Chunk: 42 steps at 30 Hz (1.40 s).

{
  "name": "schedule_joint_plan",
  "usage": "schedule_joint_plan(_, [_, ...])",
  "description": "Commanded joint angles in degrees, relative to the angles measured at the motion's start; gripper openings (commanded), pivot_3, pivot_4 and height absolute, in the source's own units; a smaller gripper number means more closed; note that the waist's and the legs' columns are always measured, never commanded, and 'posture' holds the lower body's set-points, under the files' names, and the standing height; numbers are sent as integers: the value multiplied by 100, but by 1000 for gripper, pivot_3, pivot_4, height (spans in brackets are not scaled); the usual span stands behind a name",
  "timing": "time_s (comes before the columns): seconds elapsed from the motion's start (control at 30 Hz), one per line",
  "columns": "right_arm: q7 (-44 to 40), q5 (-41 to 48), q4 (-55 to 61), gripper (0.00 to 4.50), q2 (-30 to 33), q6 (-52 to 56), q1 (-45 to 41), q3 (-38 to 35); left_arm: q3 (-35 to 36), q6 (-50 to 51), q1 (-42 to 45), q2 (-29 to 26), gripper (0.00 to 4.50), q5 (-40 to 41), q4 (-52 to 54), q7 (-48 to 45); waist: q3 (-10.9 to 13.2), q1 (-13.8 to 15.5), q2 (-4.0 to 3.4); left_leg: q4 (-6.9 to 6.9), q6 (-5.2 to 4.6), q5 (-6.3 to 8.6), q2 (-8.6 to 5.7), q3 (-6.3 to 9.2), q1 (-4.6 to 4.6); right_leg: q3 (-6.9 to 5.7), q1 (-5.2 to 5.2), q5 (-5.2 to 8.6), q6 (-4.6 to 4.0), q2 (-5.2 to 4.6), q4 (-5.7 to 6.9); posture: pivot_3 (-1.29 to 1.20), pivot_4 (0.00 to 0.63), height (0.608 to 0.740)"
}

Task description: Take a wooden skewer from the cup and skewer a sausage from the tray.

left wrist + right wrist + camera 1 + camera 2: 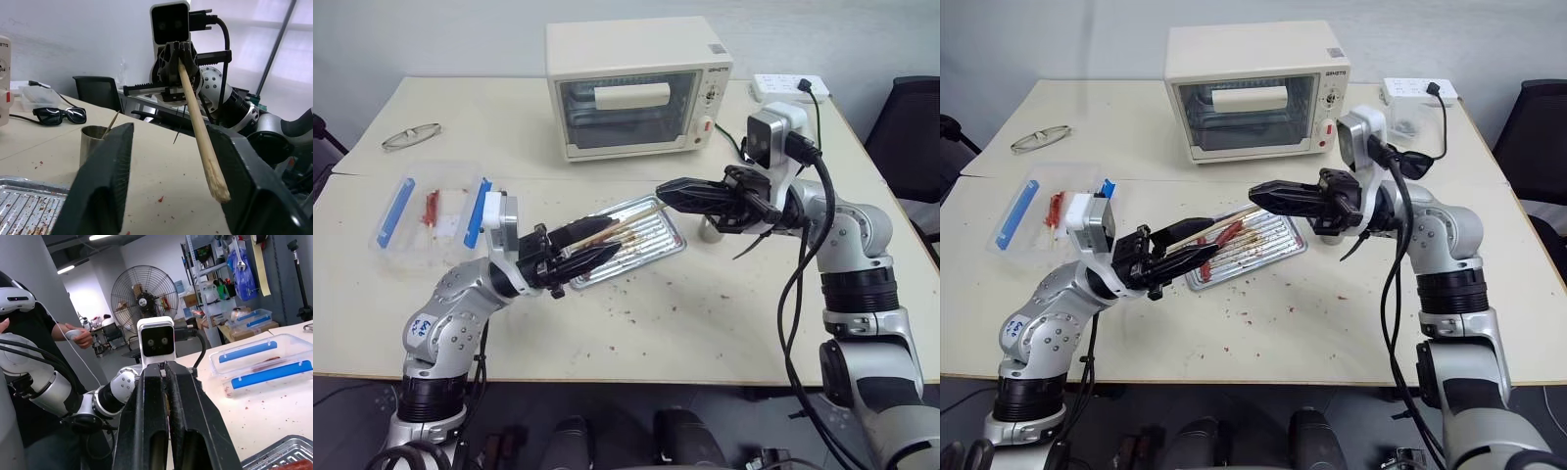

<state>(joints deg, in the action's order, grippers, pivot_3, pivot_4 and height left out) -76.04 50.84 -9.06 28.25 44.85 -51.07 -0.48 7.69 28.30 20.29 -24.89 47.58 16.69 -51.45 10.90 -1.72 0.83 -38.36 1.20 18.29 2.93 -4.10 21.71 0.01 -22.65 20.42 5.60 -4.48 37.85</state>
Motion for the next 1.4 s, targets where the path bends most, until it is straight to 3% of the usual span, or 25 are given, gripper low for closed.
schedule_joint_plan(0.03, [30,-3,227,0,-86,-123,51,-155,-18,-60,128,33,1140,56,134,5,0,1,0,0,0,0,0,0,0,0,0,0,0,0,0,0,150,740])
schedule_joint_plan(0.17, [47,-52,250,0,-127,-161,139,-147,-9,-58,144,46,22,65,136,15,0,0,0,0,0,0,-1,0,0,0,0,0,0,-1,0,0,150,740])
schedule_joint_plan(0.73, [229,-185,256,0,-43,-146,355,-208,39,18,154,-71,22,-7,70,46,0,-3,0,2,0,0,-1,0,0,1,0,0,0,0,-5,0,150,740])
schedule_joint_plan(0.83, [213,-454,437,685,37,-470,439,-129,97,13,114,-138,0,-20,80,36,0,2,0,3,0,0,-1,0,0,1,0,0,0,0,-9,0,150,740])
schedule_joint_plan(0.97, [92,-791,673,1921,337,-1106,732,-353,465,-20,-214,-390,0,-36,137,88,0,-3,0,7,0,0,-2,-1,0,2,0,0,0,0,-11,0,150,740])
schedule_joint_plan(1.2, [-67,-740,1609,4272,1368,-1128,1979,-842,1679,-394,-1737,-775,0,-219,94,268,0,2,1,30,-3,2,2,0,1,0,0,0,0,-3,-24,0,150,740])
schedule_joint_plan(1.23, [-87,-809,1672,4468,1490,-1192,2223,-909,1860,-465,-1940,-760,0,-250,73,353,1,3,1,29,-4,2,2,1,1,-1,2,0,0,-4,-43,0,150,740])
schedule_joint_plan(1.4, [-93,-1506,1505,4468,1725,-2244,3224,-1058,2527,-949,-2729,-578,0,-466,-203,617,1,11,6,30,-14,7,-5,0,-25,3,29,0,0,-8,-45,0,150,740])
